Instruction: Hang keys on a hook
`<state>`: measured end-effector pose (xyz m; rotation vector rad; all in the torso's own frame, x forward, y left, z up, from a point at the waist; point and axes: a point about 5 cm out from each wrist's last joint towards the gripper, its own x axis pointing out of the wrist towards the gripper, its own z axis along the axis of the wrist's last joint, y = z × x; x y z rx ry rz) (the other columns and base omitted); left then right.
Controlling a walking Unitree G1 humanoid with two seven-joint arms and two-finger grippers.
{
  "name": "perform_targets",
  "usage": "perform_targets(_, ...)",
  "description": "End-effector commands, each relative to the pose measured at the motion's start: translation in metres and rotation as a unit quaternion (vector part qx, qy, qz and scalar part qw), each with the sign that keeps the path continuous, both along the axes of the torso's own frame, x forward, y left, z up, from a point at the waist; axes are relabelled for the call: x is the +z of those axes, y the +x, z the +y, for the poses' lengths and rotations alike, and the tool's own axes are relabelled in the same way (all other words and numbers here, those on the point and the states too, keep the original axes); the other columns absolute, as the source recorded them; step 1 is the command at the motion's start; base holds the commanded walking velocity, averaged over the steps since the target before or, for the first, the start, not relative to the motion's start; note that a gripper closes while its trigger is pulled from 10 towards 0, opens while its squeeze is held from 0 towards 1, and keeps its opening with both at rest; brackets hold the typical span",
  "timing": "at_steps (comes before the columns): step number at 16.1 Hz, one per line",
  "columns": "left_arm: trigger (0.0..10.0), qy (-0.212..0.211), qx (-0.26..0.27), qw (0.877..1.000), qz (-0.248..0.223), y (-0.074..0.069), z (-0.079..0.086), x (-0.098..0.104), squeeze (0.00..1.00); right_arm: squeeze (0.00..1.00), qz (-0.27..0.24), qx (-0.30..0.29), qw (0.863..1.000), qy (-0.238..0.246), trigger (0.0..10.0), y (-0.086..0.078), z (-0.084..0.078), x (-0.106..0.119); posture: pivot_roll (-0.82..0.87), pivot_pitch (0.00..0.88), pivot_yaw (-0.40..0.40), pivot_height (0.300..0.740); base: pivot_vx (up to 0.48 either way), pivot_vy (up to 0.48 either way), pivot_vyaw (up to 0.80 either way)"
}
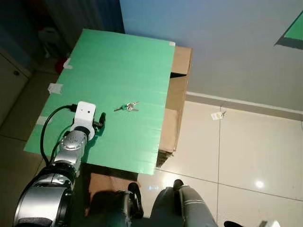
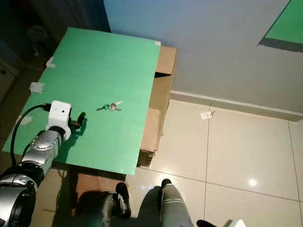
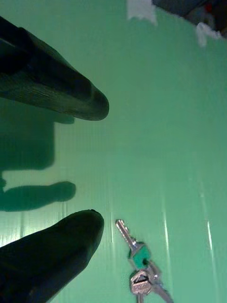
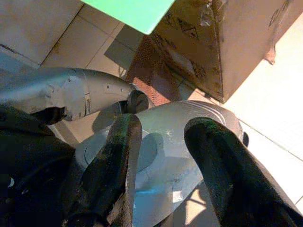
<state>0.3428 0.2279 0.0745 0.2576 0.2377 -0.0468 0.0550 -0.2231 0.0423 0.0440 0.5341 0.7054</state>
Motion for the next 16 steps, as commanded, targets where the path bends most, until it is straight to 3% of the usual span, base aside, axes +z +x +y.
perform_targets(1, 10.0, -0.011, 0.003, 1.000, 0.009, -0.003, 0.000, -0.005, 0.00, 0.00, 0.017, -0.002, 1.000, -0.003, 10.0, -0.011, -0.004, -0.002, -0.41, 0.360, 0.046, 0.740, 0.000, 0.000, 0.00)
perform_targets(3, 10.0, -0.015, -0.020, 1.000, 0.009, -0.004, -0.011, -0.009, 0.00, 0.00, 0.018, -0.006, 1.000, -0.004, 10.0, -0.019, -0.008, -0.007, -0.41, 0.362, 0.056, 0.740, 0.000, 0.000, 0.00)
perform_targets(5, 10.0, -0.024, -0.003, 1.000, -0.004, -0.010, -0.005, -0.013, 0.00, 0.00, 0.024, -0.028, 0.999, -0.007, 10.0, -0.021, -0.012, -0.016, -0.41, 0.364, 0.063, 0.740, 0.000, 0.000, 0.00)
perform_targets(8, 10.0, -0.016, -0.036, 0.998, -0.048, -0.012, -0.018, -0.006, 0.00, 0.00, 0.015, -0.059, 0.998, -0.002, 10.0, 0.000, -0.005, -0.021, -0.35, 0.348, 0.080, 0.740, 0.000, 0.000, 0.00)
perform_targets(11, 10.0, -0.065, -0.079, 0.989, -0.108, -0.014, -0.048, 0.016, 0.00, 0.00, 0.052, -0.083, 0.995, -0.026, 10.0, 0.018, -0.011, -0.079, -0.28, 0.305, 0.087, 0.740, 0.000, 0.000, 0.00)
perform_targets(12, 10.0, -0.079, -0.085, 0.987, -0.113, -0.015, -0.055, 0.019, 0.00, 0.00, 0.056, -0.088, 0.994, -0.027, 10.0, 0.024, -0.009, -0.084, -0.26, 0.280, 0.092, 0.740, 0.000, 0.000, 0.00)
perform_targets(13, 10.0, -0.107, -0.093, 0.982, -0.127, -0.019, -0.067, 0.027, 0.00, 0.00, 0.055, -0.092, 0.994, -0.029, 10.0, 0.035, -0.004, -0.088, -0.23, 0.254, 0.093, 0.740, 0.000, 0.000, 0.00)
perform_targets(14, 10.0, -0.156, -0.114, 0.971, -0.144, -0.027, -0.087, 0.041, 0.00, 0.00, 0.041, -0.104, 0.993, -0.029, 10.0, 0.057, 0.005, -0.090, -0.21, 0.228, 0.095, 0.740, 0.000, 0.000, 0.00)
perform_targets(15, 10.0, -0.180, -0.132, 0.961, -0.161, -0.035, -0.101, 0.055, 0.00, 0.00, 0.009, -0.131, 0.991, -0.031, 10.0, 0.089, 0.008, -0.088, -0.18, 0.167, 0.103, 0.740, 0.000, 0.000, 0.00)
perform_targets(16, 10.0, -0.182, -0.137, 0.960, -0.166, -0.037, -0.106, 0.059, 0.00, 0.00, -0.031, -0.155, 0.987, -0.031, 10.0, 0.116, 0.010, -0.079, -0.17, 0.124, 0.115, 0.740, 0.000, 0.000, 0.00)
